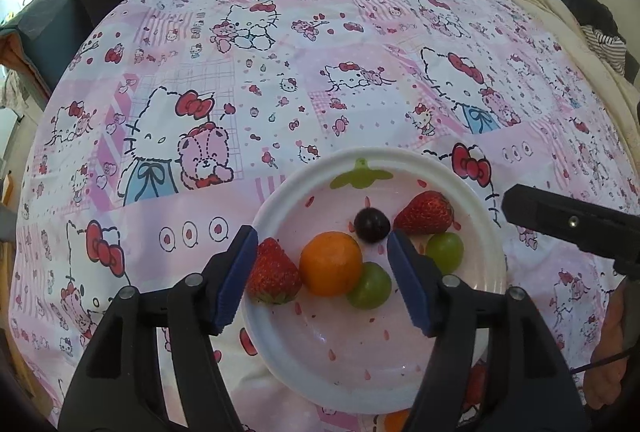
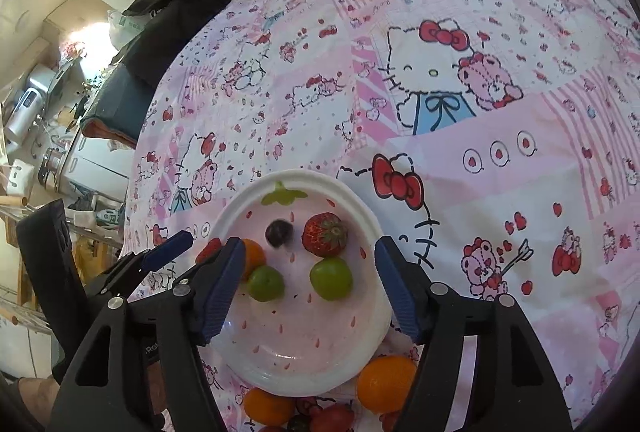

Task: Organize fruits
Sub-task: 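Carry the plum and strawberry onto the plate and open both tools to release them, then lift both tools off the plate and grasp an orange with the left tool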

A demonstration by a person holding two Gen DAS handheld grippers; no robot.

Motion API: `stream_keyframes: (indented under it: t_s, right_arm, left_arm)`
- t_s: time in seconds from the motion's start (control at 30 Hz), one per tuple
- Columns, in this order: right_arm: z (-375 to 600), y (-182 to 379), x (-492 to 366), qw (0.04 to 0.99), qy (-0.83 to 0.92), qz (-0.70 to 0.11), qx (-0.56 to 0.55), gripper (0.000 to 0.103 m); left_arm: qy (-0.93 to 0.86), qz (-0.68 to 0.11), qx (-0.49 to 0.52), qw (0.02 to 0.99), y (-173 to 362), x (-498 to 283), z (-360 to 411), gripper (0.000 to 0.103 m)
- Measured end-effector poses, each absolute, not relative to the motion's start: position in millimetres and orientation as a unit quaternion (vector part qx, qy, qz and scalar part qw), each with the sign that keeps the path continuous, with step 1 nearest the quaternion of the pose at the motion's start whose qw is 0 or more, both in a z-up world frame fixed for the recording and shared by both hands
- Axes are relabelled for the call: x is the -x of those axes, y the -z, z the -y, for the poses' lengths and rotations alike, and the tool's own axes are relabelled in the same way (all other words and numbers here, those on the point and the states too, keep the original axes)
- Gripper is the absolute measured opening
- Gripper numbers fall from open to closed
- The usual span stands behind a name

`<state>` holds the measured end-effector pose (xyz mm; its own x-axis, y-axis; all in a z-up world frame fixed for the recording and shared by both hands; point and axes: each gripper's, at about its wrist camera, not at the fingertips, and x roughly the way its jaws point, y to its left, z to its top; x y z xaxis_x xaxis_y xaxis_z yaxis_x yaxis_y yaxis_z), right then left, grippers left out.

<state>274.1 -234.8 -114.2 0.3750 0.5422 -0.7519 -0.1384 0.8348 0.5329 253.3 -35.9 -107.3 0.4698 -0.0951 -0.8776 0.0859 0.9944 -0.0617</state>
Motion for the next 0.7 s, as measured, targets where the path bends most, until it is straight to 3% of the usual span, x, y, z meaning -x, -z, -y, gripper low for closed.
stream_keyframes:
  t_s: [0.27,0.4,0.7]
  right_arm:
    - [242,99,-250,0.815,-0.207,-0.506,-0.193,0.073]
    - [243,94,-240,0.817,-0.204,-0.504,-0.189,0.073]
    - [252,87,-210,0.822,-0.195,-0.502,-0.186,0.076]
  left_arm:
    - [0.041,-0.506,0.031,0.861,91,-236,27,0.064]
    - [0.047,-0.498,0.037,0.865,80,-222,28,0.076]
    - [0.057,-0.495,0.028,0.867,69,-193,32,0.077]
